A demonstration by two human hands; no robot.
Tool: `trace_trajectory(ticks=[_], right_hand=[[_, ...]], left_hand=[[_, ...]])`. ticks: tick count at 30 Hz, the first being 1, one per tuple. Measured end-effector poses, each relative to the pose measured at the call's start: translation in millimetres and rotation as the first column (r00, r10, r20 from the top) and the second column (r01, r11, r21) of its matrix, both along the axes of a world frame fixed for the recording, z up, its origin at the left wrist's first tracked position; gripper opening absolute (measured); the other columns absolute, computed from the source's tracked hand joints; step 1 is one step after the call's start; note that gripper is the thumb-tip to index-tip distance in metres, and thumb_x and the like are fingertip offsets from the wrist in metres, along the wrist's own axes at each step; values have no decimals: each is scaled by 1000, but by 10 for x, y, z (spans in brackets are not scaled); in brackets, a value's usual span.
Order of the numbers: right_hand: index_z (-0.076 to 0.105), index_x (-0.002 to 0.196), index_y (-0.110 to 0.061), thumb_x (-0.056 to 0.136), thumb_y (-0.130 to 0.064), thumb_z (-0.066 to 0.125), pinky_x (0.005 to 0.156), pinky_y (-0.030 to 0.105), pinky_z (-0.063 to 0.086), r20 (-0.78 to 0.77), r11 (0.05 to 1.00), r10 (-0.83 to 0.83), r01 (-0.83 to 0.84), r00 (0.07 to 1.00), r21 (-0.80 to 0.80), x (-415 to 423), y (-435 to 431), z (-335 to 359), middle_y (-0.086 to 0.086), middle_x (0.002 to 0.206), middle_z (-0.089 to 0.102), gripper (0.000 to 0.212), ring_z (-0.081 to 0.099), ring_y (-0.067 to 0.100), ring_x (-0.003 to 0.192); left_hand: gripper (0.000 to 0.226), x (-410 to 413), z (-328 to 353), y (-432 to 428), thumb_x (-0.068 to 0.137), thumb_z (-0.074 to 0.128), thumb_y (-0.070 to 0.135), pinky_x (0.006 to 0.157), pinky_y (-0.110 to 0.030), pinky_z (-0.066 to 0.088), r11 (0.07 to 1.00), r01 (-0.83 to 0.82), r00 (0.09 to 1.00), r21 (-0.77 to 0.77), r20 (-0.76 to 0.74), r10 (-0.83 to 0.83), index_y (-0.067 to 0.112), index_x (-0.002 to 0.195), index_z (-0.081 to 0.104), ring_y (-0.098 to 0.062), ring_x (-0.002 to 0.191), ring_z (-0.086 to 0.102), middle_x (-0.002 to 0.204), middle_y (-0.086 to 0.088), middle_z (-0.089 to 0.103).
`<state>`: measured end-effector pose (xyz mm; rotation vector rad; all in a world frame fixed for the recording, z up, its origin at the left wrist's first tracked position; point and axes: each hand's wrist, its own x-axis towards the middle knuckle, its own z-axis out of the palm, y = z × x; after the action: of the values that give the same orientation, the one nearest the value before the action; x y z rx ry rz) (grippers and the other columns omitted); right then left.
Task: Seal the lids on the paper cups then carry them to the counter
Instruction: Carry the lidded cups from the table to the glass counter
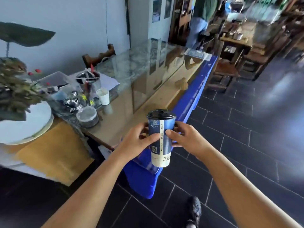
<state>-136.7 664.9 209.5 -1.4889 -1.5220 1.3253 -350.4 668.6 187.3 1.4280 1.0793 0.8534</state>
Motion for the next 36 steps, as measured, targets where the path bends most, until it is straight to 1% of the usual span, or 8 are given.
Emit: trace_trajectory(ticks=[5, 11, 16, 19, 24, 29, 32, 36], right_hand=[[63, 118, -26, 97, -26, 68, 85, 34, 63, -48, 975, 220, -221, 974, -3, 106, 769, -86, 3, 111, 74, 22, 73, 16, 102], [58, 132, -14, 96, -22, 67, 94, 44, 61, 4, 896, 443, -443, 896, -6, 393, 1766, -90, 9, 118, 71, 37, 71, 25, 110], [60, 130, -17, 95, -20, 69, 73, 18, 58, 90, 788, 610, -615, 788, 44, 546, 2476, -44, 2, 113, 71, 36, 69, 8, 96], [60, 127, -24, 94, -25, 69, 73, 17, 57, 144, 716, 689, -698, 711, 22, 473, 2748, -52, -3, 114, 71, 35, 69, 8, 98], [59, 122, -30, 92, -29, 71, 92, 38, 57, 211, 615, 772, -789, 600, -4, 231, 3135, -165, -7, 111, 70, 32, 68, 12, 101], [59, 127, -29, 87, -29, 76, 89, 33, 54, 285, 538, 811, -843, 510, -23, -212, 3559, -356, -12, 110, 70, 43, 67, 5, 98], [57, 133, -24, 86, -26, 79, 88, 32, 55, 333, 510, 814, -860, 476, -20, -480, 3824, -534, -6, 115, 73, 52, 69, 12, 100], [57, 131, -24, 84, -22, 78, 89, 34, 56, 328, 504, 825, -861, 460, -61, -804, 4106, -771, -4, 112, 74, 52, 70, 14, 99]], left_hand=[[74, 91, -85, 364, 69, 74, 64, 93, -53, 59, 982, -184, 983, -49, -28, 183, 29, 133, 59, -18, 109, 71, 120, 1, 72], [60, 540, -132, 945, 66, 78, 71, 89, -48, 62, 897, -436, 900, -73, -42, 434, 44, 117, 61, -19, 103, 73, 114, 5, 74], [51, 852, -122, 1306, 69, 82, 57, 78, -35, 63, 796, -595, 803, -113, -52, 594, 42, 113, 61, -14, 96, 74, 113, 5, 72], [36, 887, -127, 1420, 85, 82, 32, 66, -22, 58, 736, -665, 746, -124, -78, 661, 36, 114, 61, -8, 84, 74, 114, 0, 69], [46, 764, -202, 1595, 88, 78, 34, 84, -44, 62, 692, -718, 687, -74, -232, 689, 22, 128, 59, -26, 100, 70, 116, -4, 69], [43, 426, -477, 1901, 86, 80, 33, 92, -47, 58, 656, -754, 617, -25, -367, 696, 27, 123, 61, -18, 100, 70, 111, 6, 72], [53, 171, -695, 2176, 81, 83, 33, 89, -41, 59, 655, -756, 589, -13, -451, 671, 27, 129, 61, -11, 98, 69, 114, 10, 72], [50, -132, -946, 2397, 78, 85, 37, 68, -11, 47, 624, -781, 546, -4, -487, 681, 51, 116, 58, 14, 82, 65, 93, 44, 66]])
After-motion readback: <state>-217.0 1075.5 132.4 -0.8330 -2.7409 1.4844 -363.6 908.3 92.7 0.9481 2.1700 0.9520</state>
